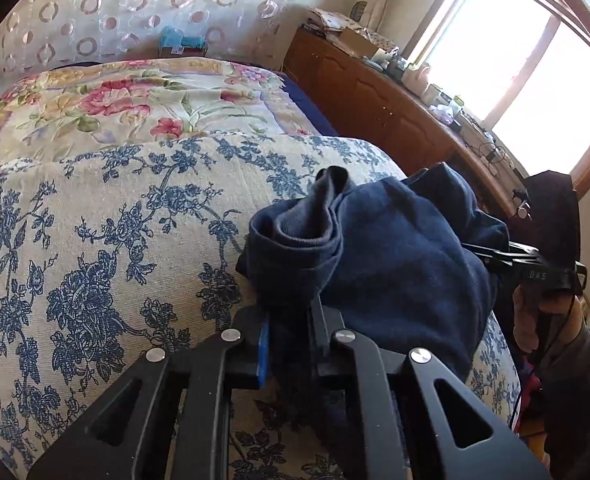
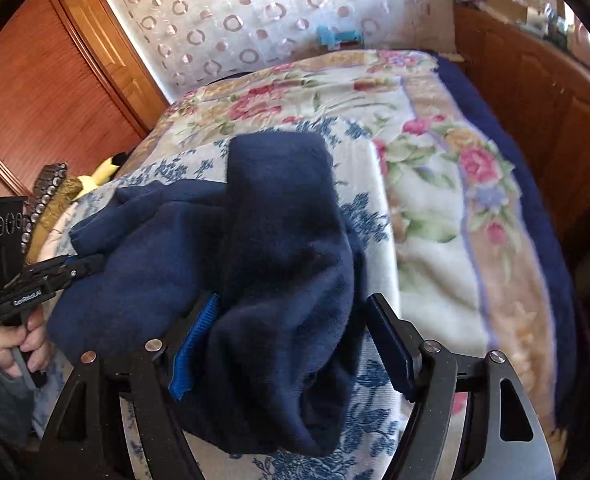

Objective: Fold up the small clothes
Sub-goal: 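Carry the shirt bundle with the right tool onto the patterned cushion and release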

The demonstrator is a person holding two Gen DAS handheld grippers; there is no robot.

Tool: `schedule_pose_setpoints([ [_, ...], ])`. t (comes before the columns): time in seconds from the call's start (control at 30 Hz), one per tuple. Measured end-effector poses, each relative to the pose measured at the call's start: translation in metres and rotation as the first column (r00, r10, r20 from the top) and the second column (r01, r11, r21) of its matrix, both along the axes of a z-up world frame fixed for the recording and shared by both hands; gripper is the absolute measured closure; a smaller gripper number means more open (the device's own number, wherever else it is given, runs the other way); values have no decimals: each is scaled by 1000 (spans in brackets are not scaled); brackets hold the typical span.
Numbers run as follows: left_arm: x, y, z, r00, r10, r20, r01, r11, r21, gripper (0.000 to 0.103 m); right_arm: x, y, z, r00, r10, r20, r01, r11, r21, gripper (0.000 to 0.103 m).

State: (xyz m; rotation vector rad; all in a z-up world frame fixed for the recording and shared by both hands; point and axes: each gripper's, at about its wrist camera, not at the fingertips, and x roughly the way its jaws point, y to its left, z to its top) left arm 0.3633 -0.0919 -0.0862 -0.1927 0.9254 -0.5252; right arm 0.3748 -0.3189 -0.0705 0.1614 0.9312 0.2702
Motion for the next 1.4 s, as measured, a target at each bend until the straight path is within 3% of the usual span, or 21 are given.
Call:
schedule_pose_setpoints([
  [0.07,-7,0,8,1000,-14,19,15,1000,-24,91,4,-3,1,1000,3,-1,-3,1000,5,33],
  [0.13,-14,2,19,999,-22,44,24,998,-56,91,2,-5,-2,1000,28,-10,-28,999,31,56],
  [0.23,-28,6,42,995,-44,87,53,993,-107,92,-5,1,4,998,60,19,-60,998,1,78],
  [0.3,-40,10,57,991,-56,120,71,990,-125,92,-10,6,12,996,70,56,-67,996,-52,81],
  [0.47,-75,39,94,974,-26,224,59,989,-138,92,-26,32,51,977,139,160,-125,987,-97,82],
  [0.63,-108,109,116,954,91,285,-49,988,-149,92,-25,80,88,938,246,246,-223,968,-117,82],
  [0.73,-128,158,123,932,188,309,-144,977,-158,92,-16,126,104,900,337,277,-309,941,-141,82],
  [0.9,-162,237,130,877,347,332,-302,936,-180,92,14,224,123,819,485,308,-451,875,-176,82],
  [1.07,-186,306,123,814,484,320,-438,874,-208,92,55,316,130,742,587,325,-554,809,-196,82],
  [1.2,-189,334,96,781,559,278,-519,829,-208,92,91,381,120,697,659,284,-615,752,-236,83],
  [1.23,-188,339,87,780,569,261,-532,822,-201,92,104,391,115,650,692,314,-653,720,-235,83],
  [1.4,-183,356,54,775,601,197,-572,799,-188,92,154,437,89,642,723,256,-673,691,-263,83],
])
